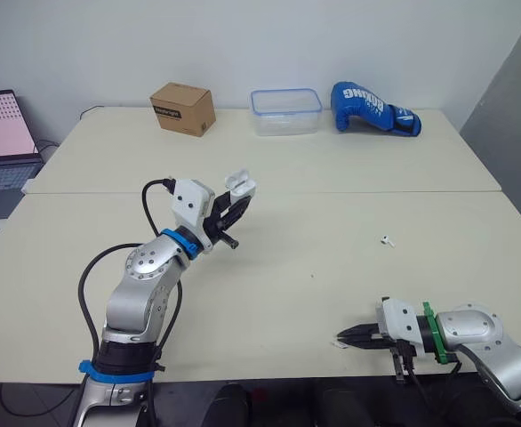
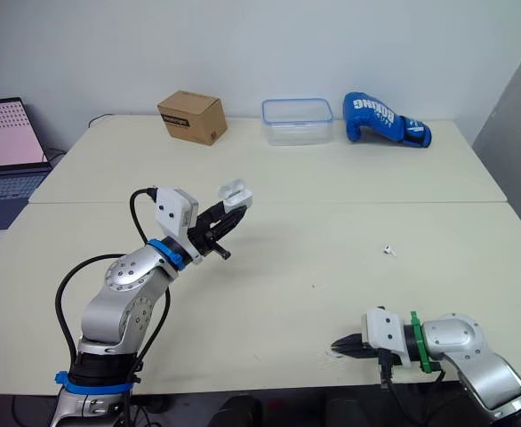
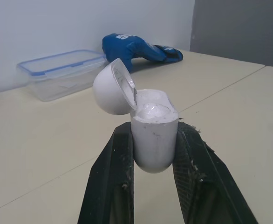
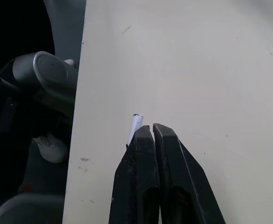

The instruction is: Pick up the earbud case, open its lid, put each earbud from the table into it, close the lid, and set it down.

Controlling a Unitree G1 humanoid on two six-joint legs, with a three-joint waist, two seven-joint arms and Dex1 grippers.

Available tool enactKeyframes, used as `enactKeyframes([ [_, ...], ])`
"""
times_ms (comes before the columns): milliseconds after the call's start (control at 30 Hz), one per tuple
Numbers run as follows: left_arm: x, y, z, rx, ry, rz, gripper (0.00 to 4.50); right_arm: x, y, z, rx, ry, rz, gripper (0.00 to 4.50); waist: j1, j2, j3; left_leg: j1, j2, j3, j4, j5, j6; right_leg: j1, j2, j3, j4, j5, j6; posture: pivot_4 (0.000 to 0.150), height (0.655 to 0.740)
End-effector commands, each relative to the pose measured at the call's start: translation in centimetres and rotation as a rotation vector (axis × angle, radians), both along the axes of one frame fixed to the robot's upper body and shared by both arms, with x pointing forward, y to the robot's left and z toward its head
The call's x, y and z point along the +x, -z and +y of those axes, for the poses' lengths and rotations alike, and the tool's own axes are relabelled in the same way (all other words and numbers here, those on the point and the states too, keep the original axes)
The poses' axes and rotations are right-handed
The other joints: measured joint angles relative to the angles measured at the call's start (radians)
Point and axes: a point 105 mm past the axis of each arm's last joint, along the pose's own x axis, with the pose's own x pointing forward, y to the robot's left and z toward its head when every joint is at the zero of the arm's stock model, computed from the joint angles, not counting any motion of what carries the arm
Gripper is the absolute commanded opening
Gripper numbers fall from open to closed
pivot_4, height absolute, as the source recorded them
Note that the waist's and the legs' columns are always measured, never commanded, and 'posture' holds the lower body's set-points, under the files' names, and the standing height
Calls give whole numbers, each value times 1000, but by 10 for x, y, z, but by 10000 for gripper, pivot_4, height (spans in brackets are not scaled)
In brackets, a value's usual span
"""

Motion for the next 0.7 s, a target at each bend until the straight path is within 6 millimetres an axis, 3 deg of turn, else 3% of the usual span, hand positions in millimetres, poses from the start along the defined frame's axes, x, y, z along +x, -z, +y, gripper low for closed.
enactKeyframes([
  [33,-4,-15,-2,-8,17,-55,7364,7,-14,-8,15,35,5,263,0,0,0,0,0,0,0,0,0,0,0,0,0,0,0,1500,7400],
  [400,-5,-13,-4,-14,23,-51,7364,37,-36,-38,40,190,-1,263,0,0,0,0,0,0,0,0,0,0,0,0,0,1,-1,1500,7400],
  [533,-5,-13,-4,-14,25,-52,7364,32,-41,-39,48,164,5,263,-1,0,0,0,0,0,0,0,0,0,0,0,1,1,-1,1500,7400],
  [633,-6,-12,-4,-14,27,-51,7364,21,-35,-29,44,94,-6,6262,0,0,0,0,0,0,0,0,0,0,0,0,0,1,-1,1500,7400],
  [700,-6,-12,-5,-14,31,-50,7364,15,-29,-24,42,53,-12,12975,0,0,0,0,0,0,0,0,0,0,0,0,0,1,-1,1500,7400],
])
